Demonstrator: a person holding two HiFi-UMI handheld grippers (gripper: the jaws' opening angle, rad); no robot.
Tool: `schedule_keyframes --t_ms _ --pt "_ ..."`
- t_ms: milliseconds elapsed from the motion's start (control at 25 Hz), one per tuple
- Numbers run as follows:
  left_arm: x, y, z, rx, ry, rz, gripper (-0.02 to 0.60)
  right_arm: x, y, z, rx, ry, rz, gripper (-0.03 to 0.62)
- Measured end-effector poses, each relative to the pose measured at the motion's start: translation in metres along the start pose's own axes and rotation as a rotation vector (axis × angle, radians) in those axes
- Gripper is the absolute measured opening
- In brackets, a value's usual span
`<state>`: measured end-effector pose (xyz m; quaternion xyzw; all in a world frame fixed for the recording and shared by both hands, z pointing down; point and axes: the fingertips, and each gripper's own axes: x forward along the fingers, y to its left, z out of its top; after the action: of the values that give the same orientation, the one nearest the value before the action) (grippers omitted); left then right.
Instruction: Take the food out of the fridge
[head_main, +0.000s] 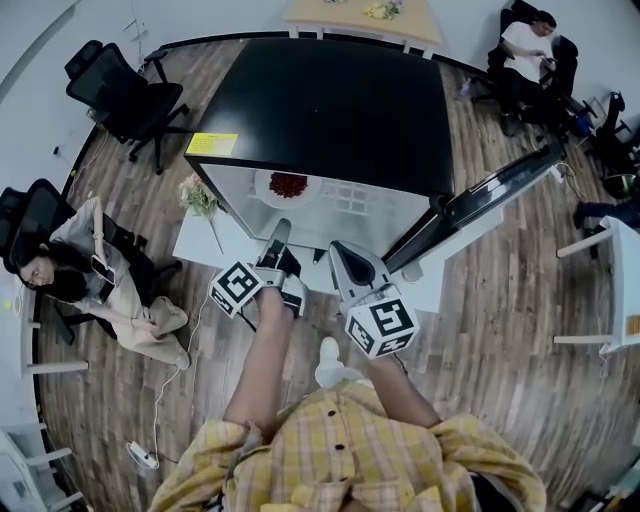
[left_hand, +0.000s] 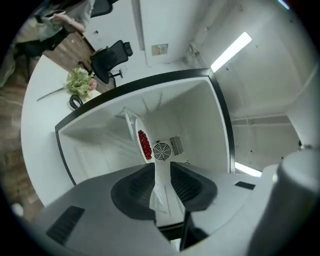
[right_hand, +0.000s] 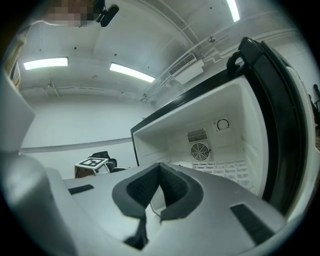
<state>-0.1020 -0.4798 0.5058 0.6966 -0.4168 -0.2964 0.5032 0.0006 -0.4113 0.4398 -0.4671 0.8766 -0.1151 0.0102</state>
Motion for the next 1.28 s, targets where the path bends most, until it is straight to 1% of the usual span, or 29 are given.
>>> schedule_keyframes --t_ms 120,240,320,400,640,960,1040,1280 --pt "0.006 0.008 0.002 -0.117 -0.016 -0.014 0.09 0.004 -0.004 -0.001 0.013 0.006 0.005 0.006" --pt "0.01 0.019 0.004 -0.231 -0.051 -0.016 0.061 0.008 -0.008 -0.003 0.023 0.011 0.008 0.006" --pt "0.014 0.024 0.006 -0.288 -0.07 -0.015 0.058 0.01 -0.009 -0.005 0.032 0.017 0.014 0.006" --pt "0.017 0.028 0.009 -0.322 -0.082 -0.01 0.058 0.011 -0.013 -0.006 0.043 0.021 0.017 0.006" --pt "0.031 0.042 0.023 -0.326 -0.11 0.024 0.06 0.015 -0.022 -0.003 0.05 0.017 0.01 0.006" --pt "0.045 0.045 0.026 -0.351 -0.125 0.039 0.058 0.017 -0.028 -0.007 0.063 0.033 0.006 0.006" --pt "0.046 0.048 0.026 -0.34 -0.129 0.051 0.037 0.018 -0.03 -0.009 0.066 0.039 0.007 0.006" --pt "0.043 0.048 0.026 -0.316 -0.138 0.091 0.02 0.016 -0.032 -0.01 0.055 0.038 -0.008 0.006"
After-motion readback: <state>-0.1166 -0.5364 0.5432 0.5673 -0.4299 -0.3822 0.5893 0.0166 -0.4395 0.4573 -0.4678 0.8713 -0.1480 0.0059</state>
